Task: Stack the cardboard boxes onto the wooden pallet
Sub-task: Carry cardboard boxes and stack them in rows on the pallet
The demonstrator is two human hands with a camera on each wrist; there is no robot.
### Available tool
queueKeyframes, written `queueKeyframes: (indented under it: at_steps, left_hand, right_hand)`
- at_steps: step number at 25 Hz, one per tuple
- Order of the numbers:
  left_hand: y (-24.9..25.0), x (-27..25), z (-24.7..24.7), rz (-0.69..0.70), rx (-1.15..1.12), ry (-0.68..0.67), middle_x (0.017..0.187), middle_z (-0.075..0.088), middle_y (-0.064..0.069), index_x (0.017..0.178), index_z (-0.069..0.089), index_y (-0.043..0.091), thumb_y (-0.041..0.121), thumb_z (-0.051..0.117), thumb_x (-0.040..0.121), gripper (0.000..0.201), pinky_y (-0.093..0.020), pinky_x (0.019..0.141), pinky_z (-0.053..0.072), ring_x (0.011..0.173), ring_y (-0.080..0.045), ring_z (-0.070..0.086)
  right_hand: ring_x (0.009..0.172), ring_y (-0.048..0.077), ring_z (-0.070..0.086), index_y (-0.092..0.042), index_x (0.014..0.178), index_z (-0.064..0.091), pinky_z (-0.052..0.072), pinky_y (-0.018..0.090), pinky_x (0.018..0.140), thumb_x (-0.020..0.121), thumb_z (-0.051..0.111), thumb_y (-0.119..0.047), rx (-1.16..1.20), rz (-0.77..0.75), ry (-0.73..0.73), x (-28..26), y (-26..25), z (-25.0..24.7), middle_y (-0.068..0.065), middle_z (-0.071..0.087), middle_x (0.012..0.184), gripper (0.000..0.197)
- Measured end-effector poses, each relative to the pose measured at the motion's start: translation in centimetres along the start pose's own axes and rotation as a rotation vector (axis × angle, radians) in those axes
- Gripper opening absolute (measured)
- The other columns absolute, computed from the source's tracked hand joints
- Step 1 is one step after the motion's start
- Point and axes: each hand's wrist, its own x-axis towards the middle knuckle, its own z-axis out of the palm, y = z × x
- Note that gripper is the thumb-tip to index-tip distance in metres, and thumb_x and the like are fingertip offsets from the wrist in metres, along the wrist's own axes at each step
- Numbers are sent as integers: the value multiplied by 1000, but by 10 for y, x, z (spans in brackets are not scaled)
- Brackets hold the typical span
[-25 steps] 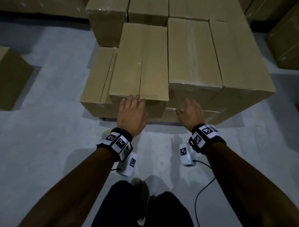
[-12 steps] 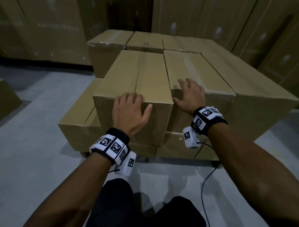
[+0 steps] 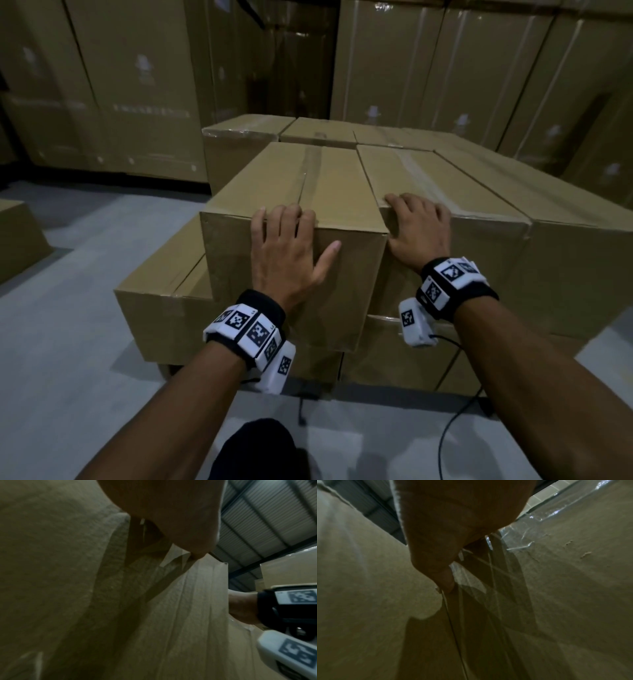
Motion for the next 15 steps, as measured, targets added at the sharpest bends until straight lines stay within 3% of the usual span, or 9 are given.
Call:
queueKeyframes:
  at_steps: [5, 15]
  left_hand:
    - [-6, 5, 18, 22, -3, 83, 114, 53, -14, 111, 49, 13, 63, 41, 90, 54, -52, 105, 30, 109, -32, 45]
    - [-12, 38, 50, 3, -29, 21, 115, 52, -12, 111, 53, 12, 59, 41, 93, 52, -57, 115, 21, 111, -33, 48]
  right_hand:
    - [134, 25, 39, -32, 145, 39, 22, 42, 110, 89, 60, -46, -7, 2, 57, -2, -1, 9, 4, 45, 147, 61]
    - [133, 23, 38, -33, 144, 38, 20, 40, 109, 84, 62, -48, -5, 8, 49, -3, -3, 8, 3, 45, 145, 66]
